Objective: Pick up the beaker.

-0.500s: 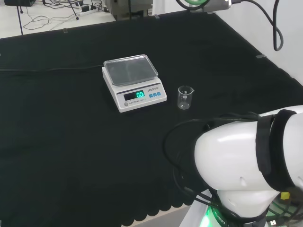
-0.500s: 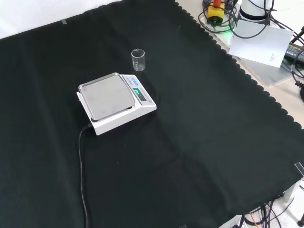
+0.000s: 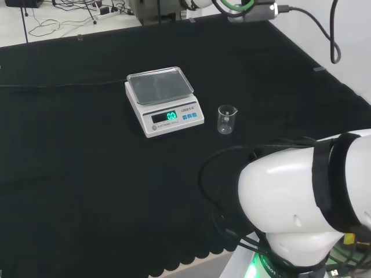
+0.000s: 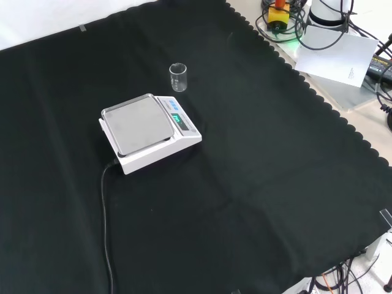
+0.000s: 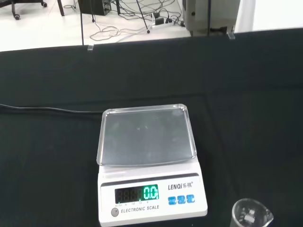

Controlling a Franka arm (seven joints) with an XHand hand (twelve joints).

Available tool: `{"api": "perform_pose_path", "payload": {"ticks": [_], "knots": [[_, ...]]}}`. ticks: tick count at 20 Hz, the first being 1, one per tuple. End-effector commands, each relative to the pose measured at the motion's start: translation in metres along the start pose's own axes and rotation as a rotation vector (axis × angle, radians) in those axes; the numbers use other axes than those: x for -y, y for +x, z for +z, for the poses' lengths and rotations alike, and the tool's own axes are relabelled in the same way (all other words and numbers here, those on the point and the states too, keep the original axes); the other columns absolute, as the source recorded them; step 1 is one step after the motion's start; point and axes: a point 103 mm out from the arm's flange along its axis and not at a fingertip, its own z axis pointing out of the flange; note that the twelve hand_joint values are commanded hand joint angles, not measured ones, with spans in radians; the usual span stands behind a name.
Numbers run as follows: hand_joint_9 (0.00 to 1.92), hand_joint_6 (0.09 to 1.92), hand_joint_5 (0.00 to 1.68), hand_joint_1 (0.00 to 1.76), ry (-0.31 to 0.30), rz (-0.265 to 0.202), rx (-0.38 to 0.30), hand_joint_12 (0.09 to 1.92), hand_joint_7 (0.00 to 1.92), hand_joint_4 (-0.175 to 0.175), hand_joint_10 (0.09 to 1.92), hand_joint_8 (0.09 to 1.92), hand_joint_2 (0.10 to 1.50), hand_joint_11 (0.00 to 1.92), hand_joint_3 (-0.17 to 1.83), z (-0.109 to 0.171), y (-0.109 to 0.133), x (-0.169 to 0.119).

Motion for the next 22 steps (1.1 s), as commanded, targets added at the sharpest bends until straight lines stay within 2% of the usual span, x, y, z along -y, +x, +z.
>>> {"api": "perform_pose_path", "payload": {"ticks": [1,5,10,14,18,19,20,22], "knots": [[0.24,0.44,0.25,0.59,0.048,0.037,-0.027,1.31,0.12,-0.048,0.86,0.71,0.80,0.00,0.47,0.035,-0.017,-0.012],[0.24,0.44,0.25,0.59,0.064,0.039,-0.039,1.31,0.12,-0.048,0.86,0.71,0.81,0.00,0.47,0.056,-0.017,-0.016],[0.24,0.44,0.26,0.59,0.052,0.040,-0.030,1.31,0.12,-0.051,0.86,0.72,0.81,0.00,0.46,0.086,-0.015,-0.016],[0.24,0.44,0.27,0.59,0.074,0.036,-0.022,1.31,0.13,-0.053,0.87,0.72,0.81,0.00,0.46,0.112,-0.013,-0.018],[0.25,0.44,0.28,0.59,0.108,-0.002,0.003,1.31,0.13,-0.056,0.87,0.73,0.81,0.00,0.45,0.142,-0.010,-0.018],[0.25,0.44,0.28,0.60,0.107,-0.004,0.008,1.31,0.13,-0.056,0.87,0.73,0.81,0.00,0.45,0.148,-0.009,-0.019],[0.25,0.44,0.28,0.60,0.097,0.007,-0.016,1.31,0.14,-0.056,0.87,0.73,0.81,0.00,0.45,0.149,-0.024,-0.016],[0.26,0.44,0.29,0.60,0.073,0.016,-0.004,1.32,0.14,-0.057,0.87,0.73,0.81,0.00,0.45,0.157,-0.015,-0.020]]}}
